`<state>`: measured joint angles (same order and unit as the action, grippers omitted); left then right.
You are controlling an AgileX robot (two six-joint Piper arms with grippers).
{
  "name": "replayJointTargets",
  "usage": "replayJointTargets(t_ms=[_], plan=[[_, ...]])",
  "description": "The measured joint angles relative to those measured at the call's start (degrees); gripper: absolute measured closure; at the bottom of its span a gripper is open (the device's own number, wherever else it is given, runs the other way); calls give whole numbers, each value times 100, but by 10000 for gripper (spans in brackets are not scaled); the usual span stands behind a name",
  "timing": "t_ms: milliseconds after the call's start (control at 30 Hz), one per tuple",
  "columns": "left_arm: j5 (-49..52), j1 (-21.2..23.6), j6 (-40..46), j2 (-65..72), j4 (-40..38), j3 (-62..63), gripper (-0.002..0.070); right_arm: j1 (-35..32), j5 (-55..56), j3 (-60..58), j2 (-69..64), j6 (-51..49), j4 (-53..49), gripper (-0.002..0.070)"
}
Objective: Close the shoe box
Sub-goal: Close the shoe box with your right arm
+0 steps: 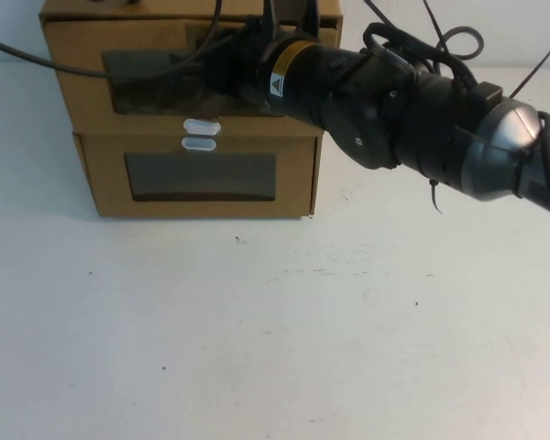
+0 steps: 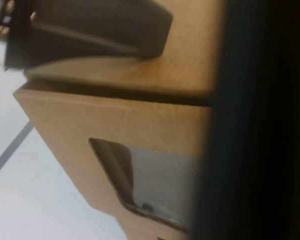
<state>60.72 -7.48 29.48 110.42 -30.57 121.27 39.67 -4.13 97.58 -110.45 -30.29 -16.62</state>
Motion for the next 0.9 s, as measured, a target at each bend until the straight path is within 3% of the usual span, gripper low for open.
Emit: replayJointTargets(t_ms=[567,700,900], plan=[[43,0,0,0,-48,60,677,-227,116,659,-577,-11,249,687],[202,0,0,-27,0,289,677,-194,-821,659,-373,95,272,688],[151,0,0,-509,58,505,677,108,-2244,659,319,1012,635,688]])
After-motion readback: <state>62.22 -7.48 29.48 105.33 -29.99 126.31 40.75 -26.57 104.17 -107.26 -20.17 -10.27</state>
